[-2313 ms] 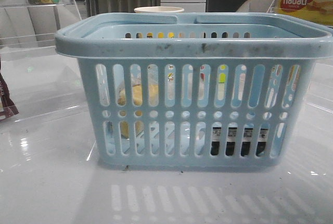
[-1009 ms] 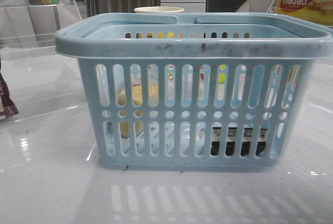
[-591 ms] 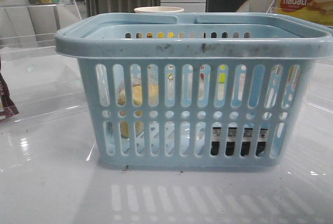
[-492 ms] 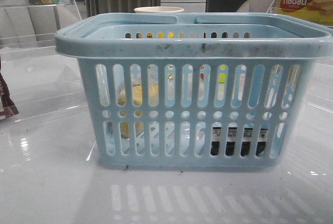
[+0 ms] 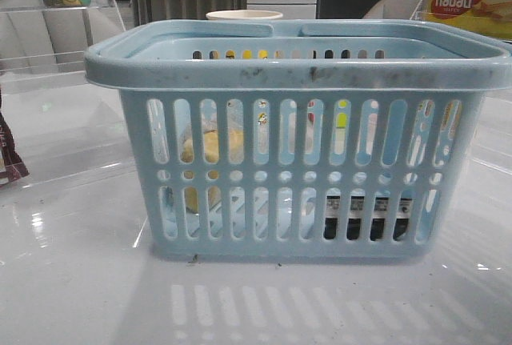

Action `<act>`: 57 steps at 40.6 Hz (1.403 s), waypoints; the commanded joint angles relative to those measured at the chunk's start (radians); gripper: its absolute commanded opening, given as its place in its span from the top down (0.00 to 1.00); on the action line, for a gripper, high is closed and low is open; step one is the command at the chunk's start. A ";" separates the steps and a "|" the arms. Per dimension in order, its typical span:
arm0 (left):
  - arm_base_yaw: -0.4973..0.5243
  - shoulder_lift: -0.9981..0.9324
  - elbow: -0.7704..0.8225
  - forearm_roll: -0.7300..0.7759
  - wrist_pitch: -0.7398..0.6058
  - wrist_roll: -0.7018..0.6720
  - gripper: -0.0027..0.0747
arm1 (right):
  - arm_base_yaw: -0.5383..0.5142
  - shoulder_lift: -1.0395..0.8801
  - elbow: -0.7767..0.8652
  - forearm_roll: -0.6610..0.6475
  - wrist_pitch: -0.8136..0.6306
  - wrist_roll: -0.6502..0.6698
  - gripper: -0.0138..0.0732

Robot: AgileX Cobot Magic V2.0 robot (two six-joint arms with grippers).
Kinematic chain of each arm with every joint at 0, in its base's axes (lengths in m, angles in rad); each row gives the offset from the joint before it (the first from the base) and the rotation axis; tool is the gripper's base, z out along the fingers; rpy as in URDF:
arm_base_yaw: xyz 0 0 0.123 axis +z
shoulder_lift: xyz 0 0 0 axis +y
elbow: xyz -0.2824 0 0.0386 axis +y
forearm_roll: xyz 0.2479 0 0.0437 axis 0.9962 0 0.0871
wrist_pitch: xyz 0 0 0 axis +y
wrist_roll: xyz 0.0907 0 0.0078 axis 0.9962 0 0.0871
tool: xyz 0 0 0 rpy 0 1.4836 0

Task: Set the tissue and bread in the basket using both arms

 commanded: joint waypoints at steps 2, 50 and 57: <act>-0.007 -0.016 0.006 -0.011 -0.090 -0.006 0.85 | -0.062 -0.101 0.089 -0.008 -0.249 -0.008 0.78; -0.007 -0.016 0.006 -0.011 -0.090 -0.006 0.85 | -0.111 -0.317 0.435 -0.008 -0.335 -0.008 0.78; -0.007 -0.016 0.006 -0.011 -0.090 -0.006 0.85 | -0.111 -0.317 0.435 -0.008 -0.335 -0.008 0.78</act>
